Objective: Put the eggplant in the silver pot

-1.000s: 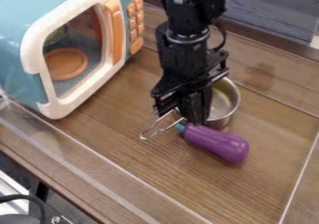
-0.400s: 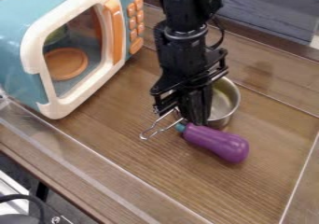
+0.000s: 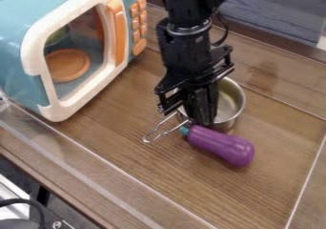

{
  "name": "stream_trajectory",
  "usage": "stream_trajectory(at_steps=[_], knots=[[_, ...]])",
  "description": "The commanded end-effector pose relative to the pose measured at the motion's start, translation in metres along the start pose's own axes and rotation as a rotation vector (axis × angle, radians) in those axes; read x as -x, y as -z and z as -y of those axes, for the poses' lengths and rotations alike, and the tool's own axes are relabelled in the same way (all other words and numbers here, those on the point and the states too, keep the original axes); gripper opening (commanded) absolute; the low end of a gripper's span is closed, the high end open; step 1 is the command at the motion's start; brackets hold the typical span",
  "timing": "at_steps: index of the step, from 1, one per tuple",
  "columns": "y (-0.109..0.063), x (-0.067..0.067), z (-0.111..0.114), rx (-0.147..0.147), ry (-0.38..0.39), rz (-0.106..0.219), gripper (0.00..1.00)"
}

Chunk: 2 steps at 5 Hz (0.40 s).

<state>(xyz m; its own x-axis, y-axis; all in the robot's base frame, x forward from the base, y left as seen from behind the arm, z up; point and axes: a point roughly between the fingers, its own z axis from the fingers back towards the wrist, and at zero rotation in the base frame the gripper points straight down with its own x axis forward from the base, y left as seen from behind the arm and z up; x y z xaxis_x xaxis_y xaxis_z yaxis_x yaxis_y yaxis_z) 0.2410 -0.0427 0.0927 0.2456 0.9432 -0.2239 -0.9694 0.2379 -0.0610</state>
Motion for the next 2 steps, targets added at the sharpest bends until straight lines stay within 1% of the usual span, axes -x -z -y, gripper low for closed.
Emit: stream_trajectory(at_steps=[1,2], knots=[[-0.0087,-0.0019,0.0067,0.038,-0.012,-0.006,0.0],[-0.0091,-0.0016,0.0063,0.041,-0.019,-0.018,0.0]])
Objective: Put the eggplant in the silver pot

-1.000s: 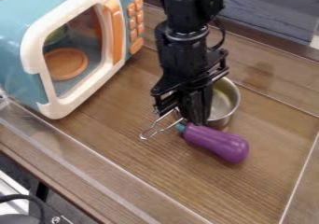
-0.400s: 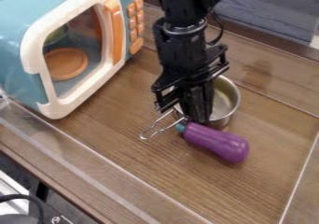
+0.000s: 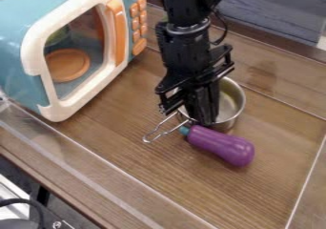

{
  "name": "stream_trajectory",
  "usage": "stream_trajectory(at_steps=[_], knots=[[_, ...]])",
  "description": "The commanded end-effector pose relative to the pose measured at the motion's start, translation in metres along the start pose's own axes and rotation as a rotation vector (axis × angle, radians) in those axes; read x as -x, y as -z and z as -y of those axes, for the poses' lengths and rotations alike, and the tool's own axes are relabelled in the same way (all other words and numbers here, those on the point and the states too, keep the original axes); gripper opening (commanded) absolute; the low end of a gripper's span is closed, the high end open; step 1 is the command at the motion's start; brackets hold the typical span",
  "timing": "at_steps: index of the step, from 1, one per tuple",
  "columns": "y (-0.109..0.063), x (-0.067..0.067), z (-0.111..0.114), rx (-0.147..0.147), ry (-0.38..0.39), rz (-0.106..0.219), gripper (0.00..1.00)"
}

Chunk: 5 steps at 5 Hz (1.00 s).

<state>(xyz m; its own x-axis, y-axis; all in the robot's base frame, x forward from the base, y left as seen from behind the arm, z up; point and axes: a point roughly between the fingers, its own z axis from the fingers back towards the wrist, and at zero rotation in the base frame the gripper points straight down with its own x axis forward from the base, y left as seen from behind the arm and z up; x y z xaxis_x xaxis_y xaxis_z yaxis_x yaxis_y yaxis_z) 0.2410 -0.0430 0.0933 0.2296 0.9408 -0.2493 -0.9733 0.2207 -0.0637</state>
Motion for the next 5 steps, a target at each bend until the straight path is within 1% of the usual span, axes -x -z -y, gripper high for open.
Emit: stream_trajectory(at_steps=[1,3,4,5], knots=[[-0.01,-0.002,0.006,0.04,-0.008,-0.004,0.0],[-0.012,-0.001,0.004,0.052,-0.02,-0.023,0.0],[-0.002,0.004,0.002,0.038,-0.055,-0.021,0.0],[0.008,0.009,0.002,0.032,-0.097,-0.019,0.0]])
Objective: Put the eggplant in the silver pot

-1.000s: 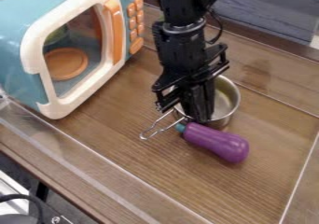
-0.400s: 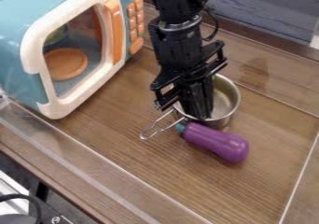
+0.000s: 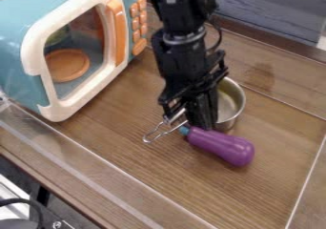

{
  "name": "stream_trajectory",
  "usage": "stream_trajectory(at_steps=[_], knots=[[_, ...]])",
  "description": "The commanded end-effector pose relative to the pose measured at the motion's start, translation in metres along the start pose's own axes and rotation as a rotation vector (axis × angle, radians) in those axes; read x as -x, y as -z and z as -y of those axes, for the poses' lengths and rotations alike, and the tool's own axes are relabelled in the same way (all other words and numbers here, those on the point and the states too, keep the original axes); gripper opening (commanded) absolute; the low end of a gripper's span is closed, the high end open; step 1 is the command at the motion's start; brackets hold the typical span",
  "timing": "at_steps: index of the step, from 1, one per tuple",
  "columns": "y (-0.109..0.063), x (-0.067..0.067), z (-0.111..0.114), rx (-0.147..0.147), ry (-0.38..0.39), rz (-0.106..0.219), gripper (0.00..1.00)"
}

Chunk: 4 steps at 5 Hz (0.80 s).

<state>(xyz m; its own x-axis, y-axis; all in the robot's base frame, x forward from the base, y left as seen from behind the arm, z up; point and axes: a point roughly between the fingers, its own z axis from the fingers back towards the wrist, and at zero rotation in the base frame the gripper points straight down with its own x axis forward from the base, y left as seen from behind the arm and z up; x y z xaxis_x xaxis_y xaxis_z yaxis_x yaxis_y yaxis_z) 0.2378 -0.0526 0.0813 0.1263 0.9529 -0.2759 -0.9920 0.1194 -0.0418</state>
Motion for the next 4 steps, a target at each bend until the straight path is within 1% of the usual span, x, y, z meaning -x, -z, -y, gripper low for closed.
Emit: stream_trajectory(at_steps=[1,2,3,4], knots=[[0.007,0.004,0.004,0.024,0.002,0.008,0.0],[0.02,0.005,0.005,0.028,-0.014,0.014,0.0],[0.031,0.002,0.005,0.032,-0.02,0.019,0.0],[0.038,0.001,0.005,0.037,-0.021,0.022,0.0]])
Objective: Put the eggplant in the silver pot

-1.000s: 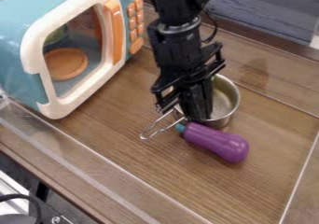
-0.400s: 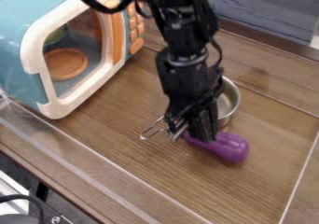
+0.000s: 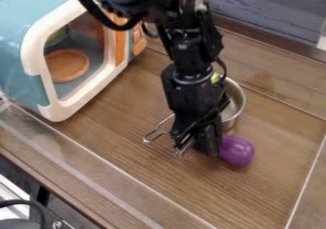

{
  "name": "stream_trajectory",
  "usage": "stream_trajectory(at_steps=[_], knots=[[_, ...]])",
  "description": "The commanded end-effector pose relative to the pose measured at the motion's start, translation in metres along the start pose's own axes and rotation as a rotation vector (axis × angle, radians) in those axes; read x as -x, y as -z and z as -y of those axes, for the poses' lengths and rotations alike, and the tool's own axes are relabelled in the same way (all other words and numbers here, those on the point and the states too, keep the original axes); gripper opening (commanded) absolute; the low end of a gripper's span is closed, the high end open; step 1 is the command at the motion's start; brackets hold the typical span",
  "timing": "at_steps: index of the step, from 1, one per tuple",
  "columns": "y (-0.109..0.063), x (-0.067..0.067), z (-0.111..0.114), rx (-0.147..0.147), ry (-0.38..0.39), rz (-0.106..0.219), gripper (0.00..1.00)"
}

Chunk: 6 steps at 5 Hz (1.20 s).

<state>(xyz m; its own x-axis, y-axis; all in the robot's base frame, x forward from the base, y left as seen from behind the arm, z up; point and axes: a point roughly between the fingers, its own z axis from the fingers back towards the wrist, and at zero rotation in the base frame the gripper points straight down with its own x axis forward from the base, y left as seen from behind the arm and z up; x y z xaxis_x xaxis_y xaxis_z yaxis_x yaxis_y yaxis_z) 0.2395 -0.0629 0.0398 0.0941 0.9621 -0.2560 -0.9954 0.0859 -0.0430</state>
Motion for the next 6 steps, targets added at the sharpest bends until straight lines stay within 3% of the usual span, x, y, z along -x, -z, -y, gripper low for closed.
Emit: stream_trajectory(at_steps=[1,3,6], knots=[[0.001,0.002,0.005,0.038,0.013,0.003,0.0],[0.01,0.002,0.006,0.061,0.046,0.037,0.0],[0.017,0.003,0.006,0.05,0.12,0.126,0.0]])
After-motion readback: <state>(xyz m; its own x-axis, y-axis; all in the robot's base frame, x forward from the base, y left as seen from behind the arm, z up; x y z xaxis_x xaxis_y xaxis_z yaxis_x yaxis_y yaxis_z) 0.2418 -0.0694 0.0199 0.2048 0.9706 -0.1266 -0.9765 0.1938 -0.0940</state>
